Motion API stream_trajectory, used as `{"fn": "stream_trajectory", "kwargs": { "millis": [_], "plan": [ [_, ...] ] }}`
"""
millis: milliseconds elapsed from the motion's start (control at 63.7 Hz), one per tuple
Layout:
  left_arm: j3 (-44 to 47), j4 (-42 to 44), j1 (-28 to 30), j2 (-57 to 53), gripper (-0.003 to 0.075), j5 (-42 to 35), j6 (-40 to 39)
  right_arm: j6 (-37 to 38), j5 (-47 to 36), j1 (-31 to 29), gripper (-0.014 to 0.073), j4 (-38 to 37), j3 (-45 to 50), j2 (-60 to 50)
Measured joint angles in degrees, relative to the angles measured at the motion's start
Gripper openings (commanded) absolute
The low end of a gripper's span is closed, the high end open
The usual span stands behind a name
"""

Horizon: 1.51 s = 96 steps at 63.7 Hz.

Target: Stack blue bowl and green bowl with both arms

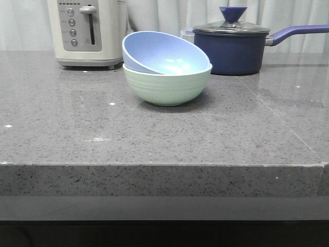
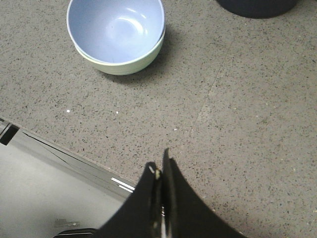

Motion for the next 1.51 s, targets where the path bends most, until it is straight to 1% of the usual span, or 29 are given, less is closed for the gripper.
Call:
{"fn": "stream_trajectory", "kwargs": {
  "millis": [816,910,1004,1098,1271,1350,1506],
  "plan": [
    [0.00,-0.10,0.00,0.00,-0.0020,-0.27,0.00,0.00,0.00,0.00,-0.0053,0.00,0.00,0.00],
    [0.00,-0.10,0.00,0.00,-0.0020,-0.37,0.00,0.00,-1.43,-0.12,-0.0053,-1.92,1.11,-0.58],
    [0.00,-0.10,0.00,0.00,-0.0020,-0.41,0.00,-1.16,-6.10,-2.66,-0.0055,-3.52,4.93,-2.75],
    [0.00,-0.10,0.00,0.00,-0.0020,-0.51,0.00,-3.05,-12.99,-6.10,-0.0055,-4.30,9.99,-6.73],
    [0.00,-0.10,0.00,0.00,-0.0020,-0.55,0.00,-4.35,-26.72,-13.58,-0.0055,-4.54,23.34,-18.52],
    [0.00,-0.10,0.00,0.00,-0.0020,-0.55,0.00,-4.60,-33.02,-16.78,-0.0055,-4.54,30.87,-24.85],
    [0.00,-0.10,0.00,0.00,-0.0020,-0.64,0.00,-4.69,-43.12,-20.09,-0.0055,-4.54,43.97,-36.38]
  ]
}}
